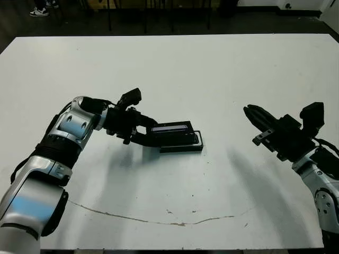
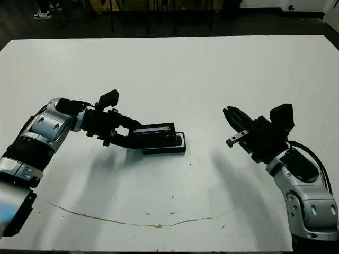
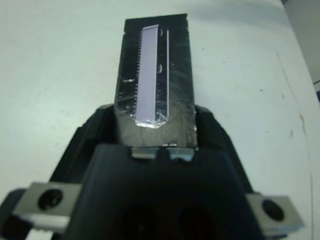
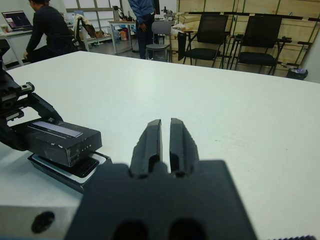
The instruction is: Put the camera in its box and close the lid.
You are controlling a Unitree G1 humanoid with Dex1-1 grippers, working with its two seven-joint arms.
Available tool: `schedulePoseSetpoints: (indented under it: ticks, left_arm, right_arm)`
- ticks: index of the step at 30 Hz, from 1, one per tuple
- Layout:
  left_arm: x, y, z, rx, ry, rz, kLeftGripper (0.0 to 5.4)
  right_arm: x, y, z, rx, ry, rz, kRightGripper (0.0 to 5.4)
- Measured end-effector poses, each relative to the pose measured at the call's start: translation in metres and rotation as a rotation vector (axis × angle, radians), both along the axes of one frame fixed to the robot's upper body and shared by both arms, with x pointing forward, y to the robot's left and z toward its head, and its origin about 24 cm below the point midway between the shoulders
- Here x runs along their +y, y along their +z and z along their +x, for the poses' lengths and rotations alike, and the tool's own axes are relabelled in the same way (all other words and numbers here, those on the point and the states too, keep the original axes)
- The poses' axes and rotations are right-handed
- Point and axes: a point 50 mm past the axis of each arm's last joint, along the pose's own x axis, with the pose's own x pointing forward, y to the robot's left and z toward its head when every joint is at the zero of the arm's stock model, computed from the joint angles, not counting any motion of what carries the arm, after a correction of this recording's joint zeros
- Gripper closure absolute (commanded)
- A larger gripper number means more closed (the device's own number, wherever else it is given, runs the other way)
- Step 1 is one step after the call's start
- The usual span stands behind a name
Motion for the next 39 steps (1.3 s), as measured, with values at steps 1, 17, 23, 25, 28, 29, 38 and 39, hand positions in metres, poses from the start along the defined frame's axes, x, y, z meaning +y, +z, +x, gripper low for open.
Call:
schedulePoseSetpoints:
  ticks: [1, 17, 23, 25, 28, 29, 38, 39]
  left_arm:
    - [0.001, 0.0, 0.0, 0.002, 0.005, -0.004, 2.65]
    - [0.017, 0.007, 0.008, -0.025, 0.102, -0.072, 2.65]
    - [0.011, -0.005, 0.01, 0.023, 0.117, -0.066, 2.65]
    - [0.009, -0.008, 0.01, 0.029, 0.115, -0.062, 2.65]
    - [0.006, -0.012, 0.01, 0.035, 0.111, -0.055, 2.65]
    - [0.004, -0.013, 0.01, 0.038, 0.108, -0.049, 2.65]
    - [-0.002, -0.016, 0.009, 0.07, 0.044, -0.003, 2.65]
    - [-0.002, -0.015, 0.008, 0.075, 0.032, -0.006, 2.65]
  right_arm:
    - [0.0, 0.0, 0.0, 0.001, 0.0, 0.0, 5.4]
    - [0.001, -0.004, 0.001, -0.015, 0.018, -0.021, 5.4]
    - [0.002, -0.005, -0.001, -0.015, 0.017, -0.035, 5.4]
    - [0.001, -0.005, -0.002, -0.017, 0.017, -0.036, 5.4]
    - [0.001, -0.006, -0.002, -0.013, 0.015, -0.038, 5.4]
    - [0.001, -0.006, -0.002, -0.012, 0.015, -0.038, 5.4]
    - [0.001, -0.007, -0.003, -0.018, 0.012, -0.037, 5.4]
    - [0.001, -0.007, -0.003, -0.018, 0.012, -0.037, 5.4]
